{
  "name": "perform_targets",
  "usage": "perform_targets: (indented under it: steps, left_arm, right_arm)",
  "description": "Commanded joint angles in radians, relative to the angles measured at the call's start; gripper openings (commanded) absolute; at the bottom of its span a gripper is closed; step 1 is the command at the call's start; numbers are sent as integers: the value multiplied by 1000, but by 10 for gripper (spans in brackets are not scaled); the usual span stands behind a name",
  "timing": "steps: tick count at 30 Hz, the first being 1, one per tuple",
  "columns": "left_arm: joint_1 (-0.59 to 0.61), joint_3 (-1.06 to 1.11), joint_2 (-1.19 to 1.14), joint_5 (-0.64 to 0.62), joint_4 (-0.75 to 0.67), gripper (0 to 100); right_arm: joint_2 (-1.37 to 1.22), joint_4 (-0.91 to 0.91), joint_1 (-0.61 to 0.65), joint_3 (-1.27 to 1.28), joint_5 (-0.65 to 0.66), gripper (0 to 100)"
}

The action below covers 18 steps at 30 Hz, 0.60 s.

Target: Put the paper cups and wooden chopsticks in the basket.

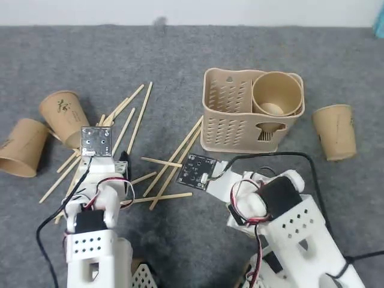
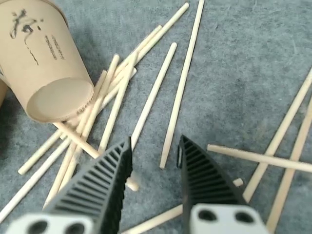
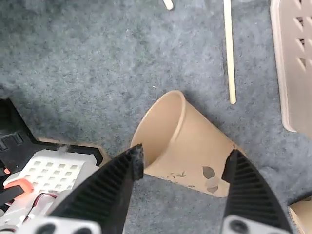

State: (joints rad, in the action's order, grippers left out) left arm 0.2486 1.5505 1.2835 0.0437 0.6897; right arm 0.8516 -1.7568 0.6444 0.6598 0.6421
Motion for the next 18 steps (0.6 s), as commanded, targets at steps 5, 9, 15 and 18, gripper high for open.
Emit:
perform_targets:
  steps: [5, 9, 15, 18]
  left_arm:
    - [3, -5, 14, 11, -26, 141]
    - [3, -5, 14, 11, -26, 141]
    - [5, -5, 14, 11, -25, 141]
    - [5, -5, 14, 11, -25, 141]
  right_arm:
    - [-136, 79, 8, 115, 74, 271]
    - [-137, 91, 4, 147, 110, 271]
    - [-136, 159, -151, 147, 167, 271]
    - [-137, 189, -259, 150, 215, 271]
